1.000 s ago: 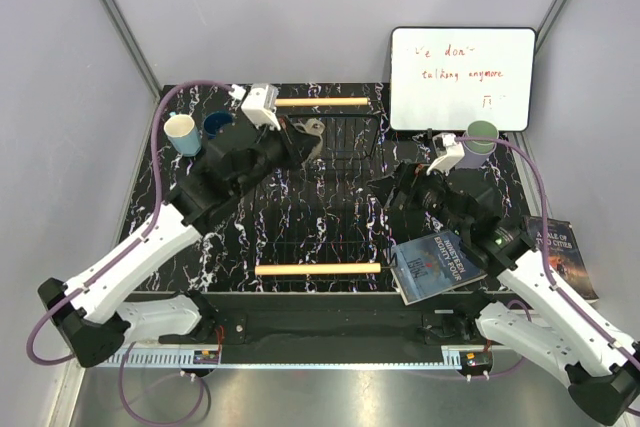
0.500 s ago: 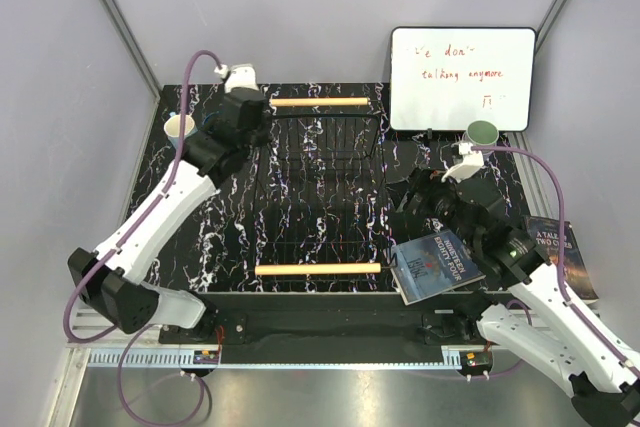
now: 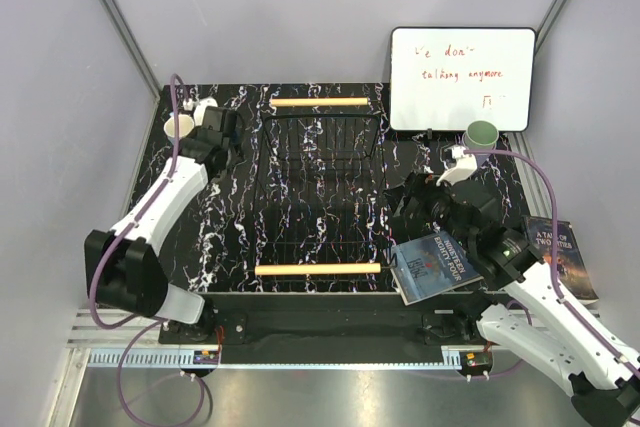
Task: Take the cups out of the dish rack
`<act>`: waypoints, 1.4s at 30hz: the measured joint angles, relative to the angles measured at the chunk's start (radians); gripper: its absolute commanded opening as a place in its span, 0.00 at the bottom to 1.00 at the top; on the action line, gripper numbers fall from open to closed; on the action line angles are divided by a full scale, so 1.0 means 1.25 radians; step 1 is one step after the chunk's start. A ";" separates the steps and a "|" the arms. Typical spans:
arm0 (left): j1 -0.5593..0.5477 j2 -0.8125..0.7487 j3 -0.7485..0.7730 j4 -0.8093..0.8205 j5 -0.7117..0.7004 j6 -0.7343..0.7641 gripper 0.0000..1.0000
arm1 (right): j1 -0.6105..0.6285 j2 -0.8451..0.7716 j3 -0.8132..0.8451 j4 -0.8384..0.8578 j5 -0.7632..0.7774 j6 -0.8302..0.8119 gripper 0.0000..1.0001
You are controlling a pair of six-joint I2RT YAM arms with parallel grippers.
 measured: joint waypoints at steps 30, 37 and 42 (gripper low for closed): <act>0.181 0.311 -0.031 0.161 0.045 -0.049 0.00 | 0.000 0.032 -0.061 0.044 -0.034 0.014 0.94; 0.183 0.314 -0.028 0.160 0.044 -0.049 0.19 | 0.000 0.067 -0.061 0.070 -0.036 0.014 0.94; 0.183 0.313 -0.028 0.144 0.041 -0.053 0.46 | 0.000 0.076 -0.061 0.082 -0.042 0.014 0.94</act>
